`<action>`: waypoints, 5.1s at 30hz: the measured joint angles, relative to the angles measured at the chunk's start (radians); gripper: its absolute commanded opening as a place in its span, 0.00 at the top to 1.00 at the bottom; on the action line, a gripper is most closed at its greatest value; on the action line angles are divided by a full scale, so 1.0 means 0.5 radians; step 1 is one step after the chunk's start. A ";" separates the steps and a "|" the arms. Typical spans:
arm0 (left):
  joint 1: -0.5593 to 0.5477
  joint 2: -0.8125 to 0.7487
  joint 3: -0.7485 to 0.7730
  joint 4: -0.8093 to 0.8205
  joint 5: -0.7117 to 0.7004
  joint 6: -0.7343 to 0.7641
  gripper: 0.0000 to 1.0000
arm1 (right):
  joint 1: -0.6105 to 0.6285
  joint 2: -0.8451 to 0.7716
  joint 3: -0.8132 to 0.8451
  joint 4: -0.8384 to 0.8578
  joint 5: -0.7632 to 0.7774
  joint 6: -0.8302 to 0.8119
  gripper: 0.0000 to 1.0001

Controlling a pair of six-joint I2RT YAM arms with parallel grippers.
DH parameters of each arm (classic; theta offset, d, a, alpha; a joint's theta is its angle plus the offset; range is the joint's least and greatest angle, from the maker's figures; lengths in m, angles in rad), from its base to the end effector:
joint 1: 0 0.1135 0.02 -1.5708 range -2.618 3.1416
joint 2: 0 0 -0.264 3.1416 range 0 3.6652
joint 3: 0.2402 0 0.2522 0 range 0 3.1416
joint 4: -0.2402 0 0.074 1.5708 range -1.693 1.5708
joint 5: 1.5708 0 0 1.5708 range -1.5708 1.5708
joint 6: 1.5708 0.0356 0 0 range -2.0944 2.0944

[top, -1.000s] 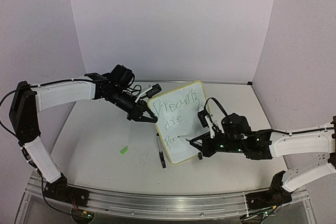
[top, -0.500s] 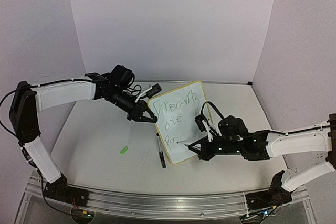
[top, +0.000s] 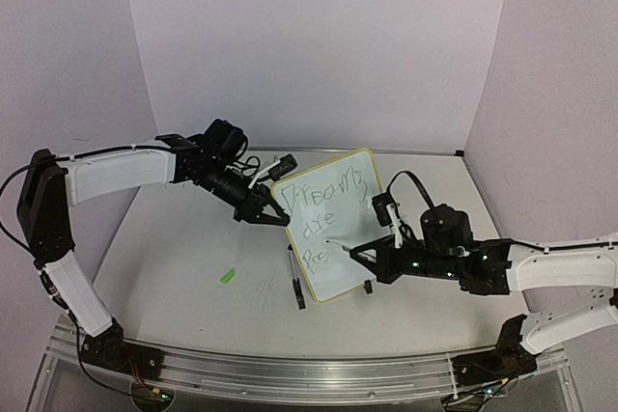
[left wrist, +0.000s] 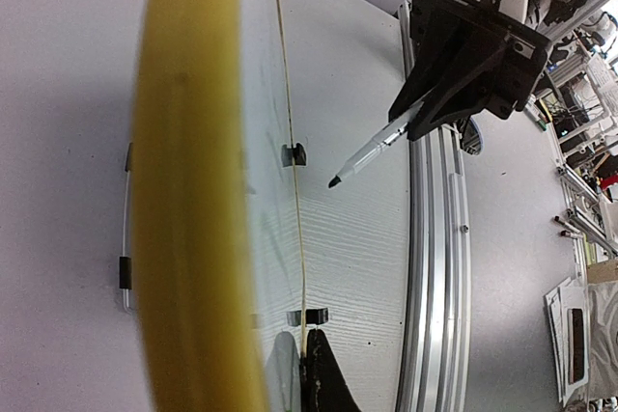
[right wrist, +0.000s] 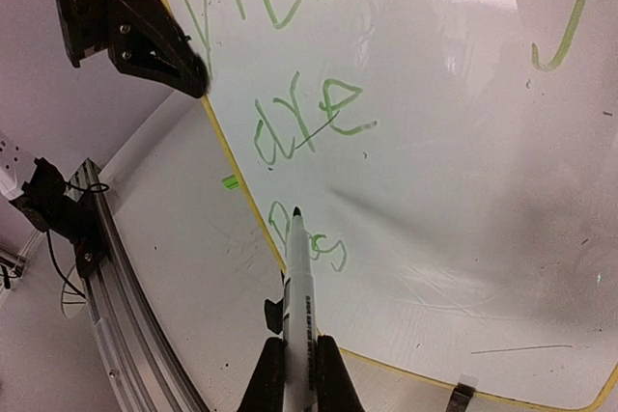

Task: Write a sentence on the whiteboard

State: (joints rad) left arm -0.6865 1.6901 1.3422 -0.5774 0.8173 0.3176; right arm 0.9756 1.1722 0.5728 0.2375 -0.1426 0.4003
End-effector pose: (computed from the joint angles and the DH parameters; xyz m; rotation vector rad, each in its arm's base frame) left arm 0.2630 -0.2491 0.2699 1.4662 1.9452 -1.1741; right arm 0.1392 0.2146 0.2295 -0.6870 1.9612 1.0248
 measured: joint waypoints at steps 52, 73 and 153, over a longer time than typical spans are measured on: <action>0.000 0.003 0.000 -0.001 0.001 -0.001 1.00 | 0.000 0.085 -0.053 -0.142 0.073 0.056 1.00; -0.001 0.003 0.000 -0.002 0.000 -0.001 1.00 | -0.158 -0.183 -0.073 -0.244 -0.082 -0.069 1.00; -0.002 0.004 0.000 -0.005 0.000 -0.001 1.00 | -0.166 -0.139 0.004 -0.296 -0.004 -0.074 1.00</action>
State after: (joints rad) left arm -0.6876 1.6920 1.3422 -0.5800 0.8173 0.3172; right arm 0.8925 1.1028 0.5747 0.0897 -0.1448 0.3635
